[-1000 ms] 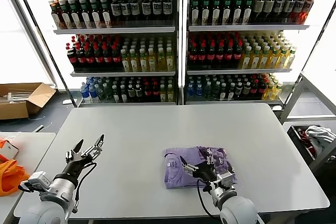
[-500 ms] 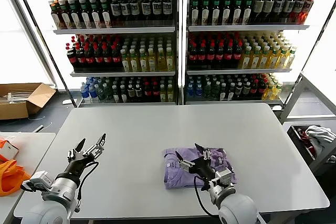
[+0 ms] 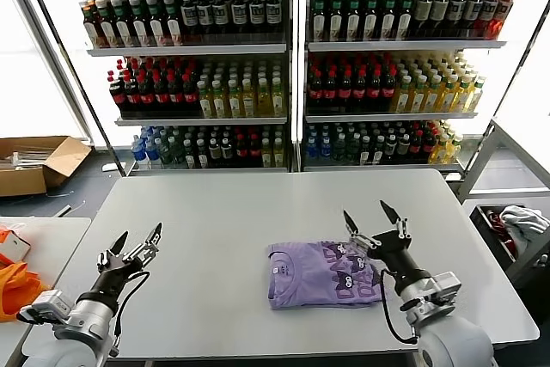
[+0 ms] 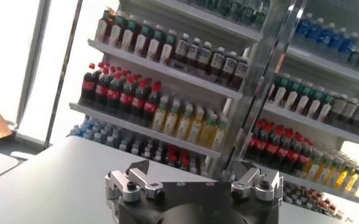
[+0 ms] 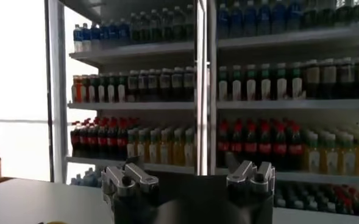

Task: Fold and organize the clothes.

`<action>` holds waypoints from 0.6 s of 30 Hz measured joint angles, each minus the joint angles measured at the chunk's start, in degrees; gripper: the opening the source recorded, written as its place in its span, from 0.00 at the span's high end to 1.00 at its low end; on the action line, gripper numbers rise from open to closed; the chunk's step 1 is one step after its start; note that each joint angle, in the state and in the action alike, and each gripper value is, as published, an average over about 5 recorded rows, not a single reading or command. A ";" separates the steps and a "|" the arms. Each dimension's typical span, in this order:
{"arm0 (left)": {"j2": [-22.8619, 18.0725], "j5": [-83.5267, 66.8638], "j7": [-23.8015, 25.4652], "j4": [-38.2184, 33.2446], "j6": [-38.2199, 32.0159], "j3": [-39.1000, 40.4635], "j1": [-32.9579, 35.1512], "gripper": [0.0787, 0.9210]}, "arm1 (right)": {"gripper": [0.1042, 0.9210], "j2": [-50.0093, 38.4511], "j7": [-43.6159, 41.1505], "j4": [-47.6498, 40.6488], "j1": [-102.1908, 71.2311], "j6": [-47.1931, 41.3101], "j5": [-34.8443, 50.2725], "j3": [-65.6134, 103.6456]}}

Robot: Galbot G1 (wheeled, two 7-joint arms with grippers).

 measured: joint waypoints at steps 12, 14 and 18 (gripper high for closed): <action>-4.20 0.31 3.97 -2.65 -0.03 -5.11 3.79 0.12 | 0.12 1.91 -4.06 -1.13 -8.21 3.60 2.64 15.99; -4.46 0.58 4.38 -3.05 0.02 -5.51 3.90 0.12 | 0.12 2.22 -4.35 -1.51 -9.03 3.99 2.96 17.43; -4.97 1.26 5.07 -3.70 0.04 -6.31 4.16 0.12 | 0.12 2.74 -4.67 -2.21 -10.29 4.71 3.42 19.68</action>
